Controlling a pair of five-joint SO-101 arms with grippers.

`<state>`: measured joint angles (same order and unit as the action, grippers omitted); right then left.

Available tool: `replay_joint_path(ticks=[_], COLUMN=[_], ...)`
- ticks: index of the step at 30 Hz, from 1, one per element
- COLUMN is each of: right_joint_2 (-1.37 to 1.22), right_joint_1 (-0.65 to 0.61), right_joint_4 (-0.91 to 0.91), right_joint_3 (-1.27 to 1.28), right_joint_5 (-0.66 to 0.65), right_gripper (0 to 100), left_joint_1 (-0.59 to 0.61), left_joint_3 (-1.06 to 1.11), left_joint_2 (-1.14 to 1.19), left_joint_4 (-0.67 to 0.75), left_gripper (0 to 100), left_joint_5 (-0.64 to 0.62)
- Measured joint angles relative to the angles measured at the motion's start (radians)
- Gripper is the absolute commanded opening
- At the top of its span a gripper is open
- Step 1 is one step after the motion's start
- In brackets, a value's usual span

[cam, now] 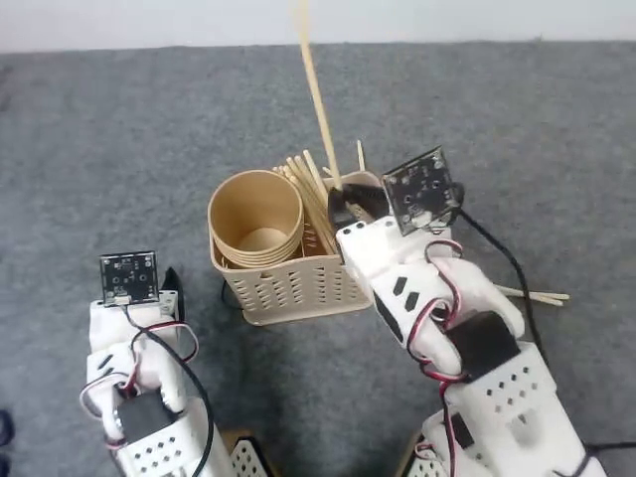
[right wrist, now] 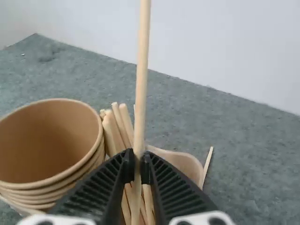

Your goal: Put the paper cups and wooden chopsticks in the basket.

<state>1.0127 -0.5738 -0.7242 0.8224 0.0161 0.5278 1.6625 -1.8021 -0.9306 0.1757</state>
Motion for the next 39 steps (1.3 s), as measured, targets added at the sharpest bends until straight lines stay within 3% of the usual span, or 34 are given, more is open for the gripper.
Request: replay_joint_path(ticks=[5,11,24,27,39], right_joint_2=[-0.002,-0.002,-0.002,0.026,0.012], right_joint_1=[-0.002,-0.002,-0.002,0.015,0.295], right_joint_4=[0.006,0.006,0.006,-0.005,-0.414], right_joint_3=[0.058,0.058,0.058,0.052,-0.423], right_joint_5=[0.0,0.0,0.0,-0.054,-0.216], right_gripper=[1.8,18.9,14.4,14.3,14.3], left_joint_1=[0.0,0.0,0.0,0.0,0.0], left_joint_3=[0.0,0.0,0.0,0.0,0.0], left_joint_2=[0.0,0.0,0.0,0.0,0.0], left_joint_4=[0.0,0.0,0.0,0.0,0.0], left_gripper=[21,21,21,21,21], left_joint_5=[0.0,0.0,0.0,0.0,0.0])
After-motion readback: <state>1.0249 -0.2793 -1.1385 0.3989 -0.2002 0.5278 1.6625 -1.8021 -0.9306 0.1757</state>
